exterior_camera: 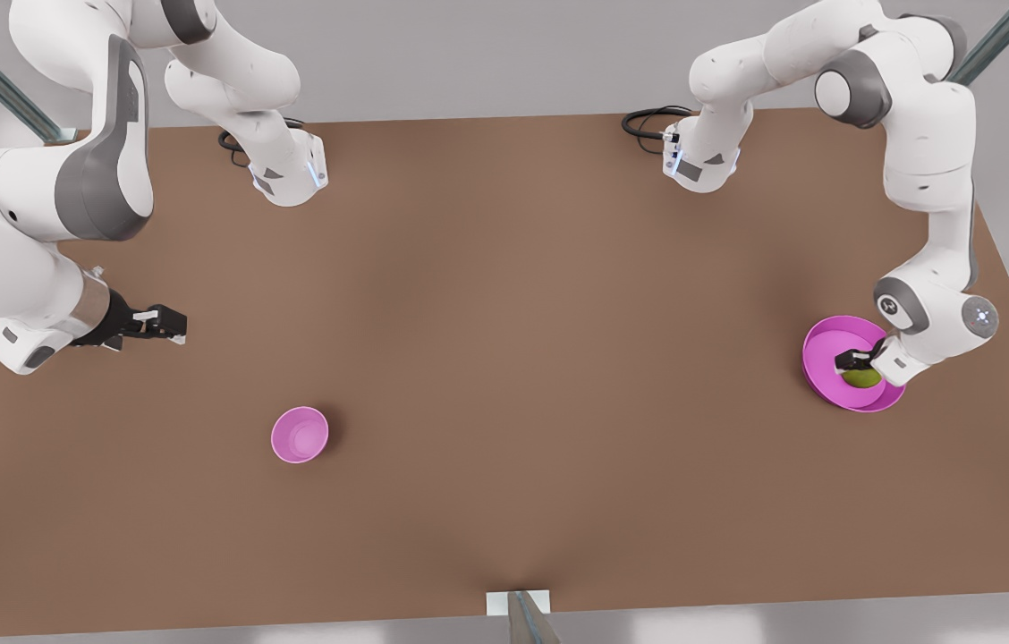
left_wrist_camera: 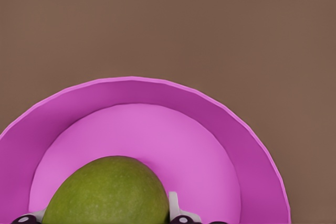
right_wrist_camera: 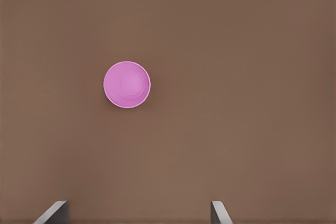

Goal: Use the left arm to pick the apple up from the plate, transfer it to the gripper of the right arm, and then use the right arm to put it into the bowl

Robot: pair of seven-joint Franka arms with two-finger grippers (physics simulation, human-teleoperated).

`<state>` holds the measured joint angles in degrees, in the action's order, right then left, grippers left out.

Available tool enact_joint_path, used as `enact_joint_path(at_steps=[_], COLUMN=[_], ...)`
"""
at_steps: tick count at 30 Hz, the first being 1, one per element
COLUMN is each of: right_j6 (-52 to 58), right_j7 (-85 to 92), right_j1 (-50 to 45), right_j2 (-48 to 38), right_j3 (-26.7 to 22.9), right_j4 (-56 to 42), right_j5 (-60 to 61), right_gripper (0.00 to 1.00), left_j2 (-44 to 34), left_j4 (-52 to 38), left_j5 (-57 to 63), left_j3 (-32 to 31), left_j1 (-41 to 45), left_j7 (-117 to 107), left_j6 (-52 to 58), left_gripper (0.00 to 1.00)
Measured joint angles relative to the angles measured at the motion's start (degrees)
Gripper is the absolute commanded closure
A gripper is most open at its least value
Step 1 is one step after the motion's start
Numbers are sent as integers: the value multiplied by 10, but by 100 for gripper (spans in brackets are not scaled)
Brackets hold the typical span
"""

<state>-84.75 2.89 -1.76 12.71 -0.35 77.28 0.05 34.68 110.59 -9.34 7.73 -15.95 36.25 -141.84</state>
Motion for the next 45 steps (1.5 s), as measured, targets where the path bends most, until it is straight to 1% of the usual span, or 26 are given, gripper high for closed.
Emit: enact_joint_path(at_steps=[2,5,7,9,10,13,15,16,18,20,22,25,28,31,32,33,37,40,45], right_j6=[0,0,0,0,0,0,0,0,0,-1,-4,-29,-72,-101,-109,-115,-147,-179,-230], right_j7=[0,0,1,1,1,2,3,3,1,-7,-14,-22,-29,-23,-16,-7,55,112,213], right_j1=[0,2,4,4,3,1,2,0,-7,-14,-13,-13,-12,-6,-5,-2,-1,-5,-22], right_j2=[0,0,0,0,0,-1,-4,-4,-2,10,31,42,79,93,97,102,120,133,162], right_j3=[0,0,0,0,0,4,30,46,68,74,75,75,75,75,75,75,75,92,103], right_j4=[0,1,1,1,1,0,-2,-4,-6,-5,7,75,107,144,164,180,257,279,282], right_j5=[0,0,0,0,0,0,0,0,28,91,163,282,419,523,557,588,708,772,862], right_gripper=[0,0,0,0,0,0,0,0,0,0,0,0,0,0,0,0,0,0,0], left_j2=[0,-15,-39,-79,-98,-121,-121,-114,-71,-30,6,70,100,130,138,143,154,164,174], left_j4=[0,-4,-11,-29,-41,-72,-101,-111,-144,-178,-207,-273,-292,-300,-308,-314,-322,-322,-322], left_j5=[0,2,2,3,2,-10,-26,-41,-95,-163,-237,-347,-469,-585,-612,-632,-686,-704,-731], left_j3=[0,0,-1,-8,-28,-144,-229,-271,-343,-375,-383,-386,-386,-394,-396,-397,-399,-399,-399], left_j1=[0,4,14,40,47,56,62,63,71,115,169,232,247,251,256,260,264,266,275], left_j7=[0,0,3,8,10,15,12,12,17,27,44,80,142,224,253,281,391,466,575], left_j6=[-2,-4,-3,16,35,89,128,144,167,179,171,146,126,114,111,108,101,98,95], left_gripper=[23,24,24,24,24,24,24,24,24,24,24,24,25,25,28,30,30,30,28])
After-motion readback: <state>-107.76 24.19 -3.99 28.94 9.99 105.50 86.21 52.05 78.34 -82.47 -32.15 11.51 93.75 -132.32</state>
